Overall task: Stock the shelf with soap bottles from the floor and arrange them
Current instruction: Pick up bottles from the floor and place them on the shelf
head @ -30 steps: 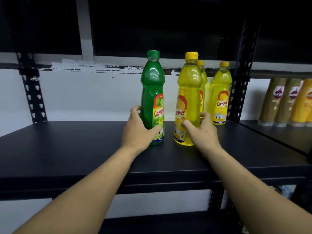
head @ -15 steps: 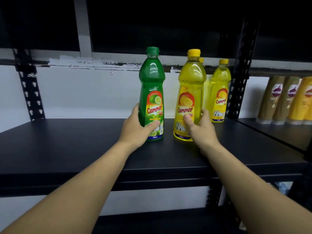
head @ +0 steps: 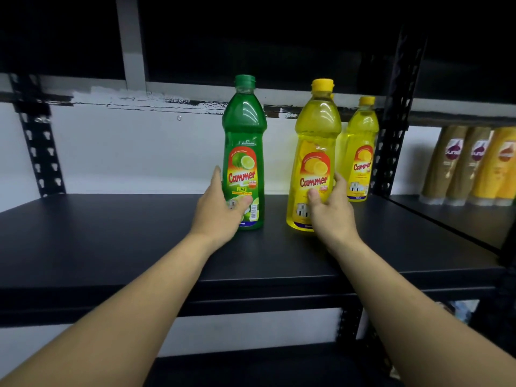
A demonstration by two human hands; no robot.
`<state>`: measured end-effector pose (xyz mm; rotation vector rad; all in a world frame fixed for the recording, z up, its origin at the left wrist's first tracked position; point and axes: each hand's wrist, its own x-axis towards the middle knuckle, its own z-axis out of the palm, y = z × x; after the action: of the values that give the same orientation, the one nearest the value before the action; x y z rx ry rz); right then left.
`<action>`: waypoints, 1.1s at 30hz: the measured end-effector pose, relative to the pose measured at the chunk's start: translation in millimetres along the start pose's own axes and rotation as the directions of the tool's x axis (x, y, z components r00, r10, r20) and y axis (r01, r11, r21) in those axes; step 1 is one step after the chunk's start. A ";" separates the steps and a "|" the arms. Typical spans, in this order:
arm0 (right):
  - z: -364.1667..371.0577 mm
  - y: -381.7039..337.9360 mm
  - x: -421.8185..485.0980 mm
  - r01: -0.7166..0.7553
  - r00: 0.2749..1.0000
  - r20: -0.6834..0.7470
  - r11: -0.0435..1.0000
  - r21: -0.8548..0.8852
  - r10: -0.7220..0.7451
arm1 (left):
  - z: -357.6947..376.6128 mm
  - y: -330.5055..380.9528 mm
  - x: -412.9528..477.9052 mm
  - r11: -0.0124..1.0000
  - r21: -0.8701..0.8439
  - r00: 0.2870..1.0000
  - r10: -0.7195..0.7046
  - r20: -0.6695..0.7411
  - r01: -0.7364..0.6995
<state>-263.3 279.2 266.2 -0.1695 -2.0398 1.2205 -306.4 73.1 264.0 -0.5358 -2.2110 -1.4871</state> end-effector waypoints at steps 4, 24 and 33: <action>5.5 -6.4 -4.6 0.090 0.995 -0.015 0.982 -0.168 -0.094 | 4.5 5.3 -2.0 0.990 0.137 0.997 0.046 -0.055 -0.038; -14.9 -14.6 -13.1 0.041 0.999 0.014 0.920 -0.390 -0.038 | 44.2 41.5 -20.7 0.877 0.479 0.998 -0.014 -0.065 0.043; -81.1 24.1 11.1 -0.021 1.000 -0.024 0.927 -0.373 0.012 | 99.3 64.9 -26.9 0.916 0.397 0.998 0.051 0.036 -0.061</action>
<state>-224.4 354.6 274.8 -0.3801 -2.2385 0.8220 -262.1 186.3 265.8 -0.4776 -2.4066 -0.9620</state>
